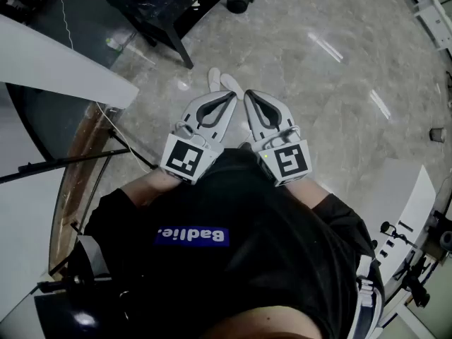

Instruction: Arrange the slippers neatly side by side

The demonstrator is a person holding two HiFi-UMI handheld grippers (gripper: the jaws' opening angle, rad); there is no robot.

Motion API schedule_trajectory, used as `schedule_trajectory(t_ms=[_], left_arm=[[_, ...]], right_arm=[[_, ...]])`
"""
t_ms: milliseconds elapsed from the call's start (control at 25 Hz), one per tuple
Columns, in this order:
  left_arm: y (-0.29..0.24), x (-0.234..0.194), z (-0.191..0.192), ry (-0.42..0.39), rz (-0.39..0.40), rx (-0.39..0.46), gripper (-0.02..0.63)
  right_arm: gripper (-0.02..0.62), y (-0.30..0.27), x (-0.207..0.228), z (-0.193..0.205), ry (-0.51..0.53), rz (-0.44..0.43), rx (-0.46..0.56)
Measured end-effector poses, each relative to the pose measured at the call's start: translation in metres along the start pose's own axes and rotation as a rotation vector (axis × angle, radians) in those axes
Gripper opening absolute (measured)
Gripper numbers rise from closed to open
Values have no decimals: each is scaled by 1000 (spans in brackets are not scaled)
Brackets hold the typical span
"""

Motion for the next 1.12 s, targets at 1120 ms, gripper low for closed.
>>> schedule_trajectory(t_ms=[1120], left_arm=[[-10,0,2,21,-11,3,0]], right_arm=[[0,5,14,8,-52,-8,36]])
Point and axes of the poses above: the fingertips, and each gripper's own axes: y backward along the fingers, x to its right, z out of its underside, the point moved 9 cm from there along y, backward along the fingers, and after that the axes turned 12 degrees about y, right-handed, at the moved point
